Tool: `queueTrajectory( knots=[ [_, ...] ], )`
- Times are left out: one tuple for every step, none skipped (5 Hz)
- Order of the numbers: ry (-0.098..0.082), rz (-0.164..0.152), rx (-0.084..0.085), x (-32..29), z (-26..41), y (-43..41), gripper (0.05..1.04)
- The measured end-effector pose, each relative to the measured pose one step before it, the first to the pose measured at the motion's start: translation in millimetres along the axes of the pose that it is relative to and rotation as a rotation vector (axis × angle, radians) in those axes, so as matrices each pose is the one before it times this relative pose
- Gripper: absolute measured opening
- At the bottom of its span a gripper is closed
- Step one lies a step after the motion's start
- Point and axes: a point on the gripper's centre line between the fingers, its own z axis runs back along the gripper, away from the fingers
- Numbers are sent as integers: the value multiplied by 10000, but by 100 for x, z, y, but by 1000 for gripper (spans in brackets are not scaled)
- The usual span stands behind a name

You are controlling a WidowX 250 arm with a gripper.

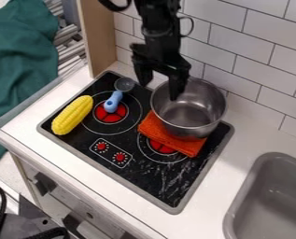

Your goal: Moves the silver pot

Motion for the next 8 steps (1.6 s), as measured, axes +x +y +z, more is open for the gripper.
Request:
queueTrajectory(
  knots=[
    [495, 353, -291, 103, -2366, 1648, 1005],
    [257, 375, -229, 307, -1922, 2226, 1005],
    [57, -133, -117, 826, -898, 483, 948],
    [53, -111, 143, 165, -635, -26, 654],
    [131, -278, 295, -223, 313, -833, 362],
    [-300, -297, 319, -82, 1478, -1104, 152],
    [-284, -175, 405, -24, 2007, -890, 58],
    [-532, 251, 217, -745, 2909, -207, 55]
  ],
)
